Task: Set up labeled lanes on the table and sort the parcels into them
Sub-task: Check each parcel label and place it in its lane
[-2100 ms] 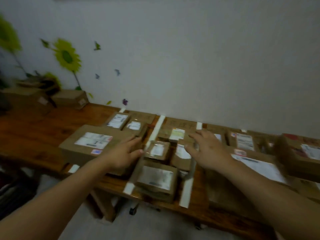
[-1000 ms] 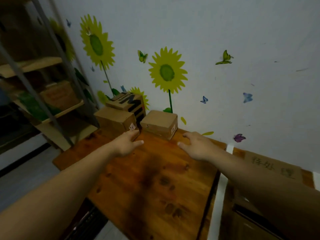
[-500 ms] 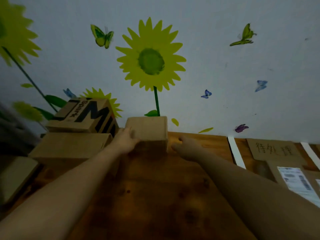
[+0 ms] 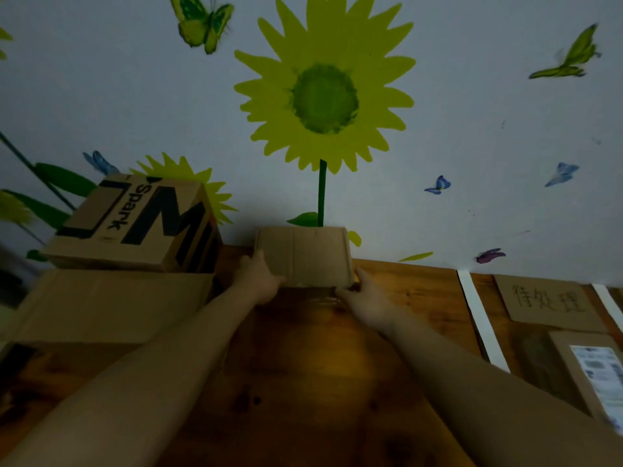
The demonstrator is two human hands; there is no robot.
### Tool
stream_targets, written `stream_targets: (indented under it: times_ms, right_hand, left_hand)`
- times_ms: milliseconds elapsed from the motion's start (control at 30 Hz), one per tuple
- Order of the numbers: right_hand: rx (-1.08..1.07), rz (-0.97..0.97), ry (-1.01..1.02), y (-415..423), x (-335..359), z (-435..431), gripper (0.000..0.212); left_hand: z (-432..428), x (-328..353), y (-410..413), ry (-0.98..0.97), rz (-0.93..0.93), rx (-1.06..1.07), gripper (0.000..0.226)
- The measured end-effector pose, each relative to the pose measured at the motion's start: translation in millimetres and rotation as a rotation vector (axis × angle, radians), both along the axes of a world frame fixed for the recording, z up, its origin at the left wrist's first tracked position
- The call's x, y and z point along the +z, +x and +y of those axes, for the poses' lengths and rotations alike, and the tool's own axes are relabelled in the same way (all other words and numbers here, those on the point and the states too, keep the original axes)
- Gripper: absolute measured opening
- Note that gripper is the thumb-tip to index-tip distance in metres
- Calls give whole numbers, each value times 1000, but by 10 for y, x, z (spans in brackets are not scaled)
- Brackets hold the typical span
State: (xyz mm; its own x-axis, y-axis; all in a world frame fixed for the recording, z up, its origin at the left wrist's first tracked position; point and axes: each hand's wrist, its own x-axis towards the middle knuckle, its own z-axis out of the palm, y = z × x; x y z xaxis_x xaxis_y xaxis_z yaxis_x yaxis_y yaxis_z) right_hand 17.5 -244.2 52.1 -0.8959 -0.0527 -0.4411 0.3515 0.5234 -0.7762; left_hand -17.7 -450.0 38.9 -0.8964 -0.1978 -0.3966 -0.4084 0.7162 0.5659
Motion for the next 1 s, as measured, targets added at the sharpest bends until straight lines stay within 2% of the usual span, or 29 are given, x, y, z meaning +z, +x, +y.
stream_targets:
  times_ms: [67,167,233,333,500,667,767,833,900,1000]
  right_hand:
    - [-41,-2,13,72,-19,102,52]
    - [-67,-26,56,247,-25,315,41]
    - [-46,-57,81,419,-46,473,41]
    - [-21,-67,85,709,-60,693,45]
    - [-65,8,-11,978,130,990,47]
    - [-133,152,-138,1109,449,1205,58]
    - [-163,260,-172,1187,649,1296,75]
    - [-149,331,-229,1265,825,1321,63]
    - [-152,385,-267,1355,991,1345,50]
    - [-195,466,-273,1530,1249,1368,64]
  left_hand:
    - [48,-28,121,103,39,84,86]
    - [209,-39,395,241,-70,114,66]
    - [366,-8,611,346,-111,103,68]
    - [578,8,884,418,-123,85,75]
    - [843,208,1235,480,-91,99,65]
    - [1056,536,1535,511,89,128,59]
    - [1179,757,1683,632,257,277,55]
    - [1250,939,1784,707,364,318,42]
    - [1281,1132,1885,715,450,301,42]
    - [1252,1405,2035,756,490,229,46]
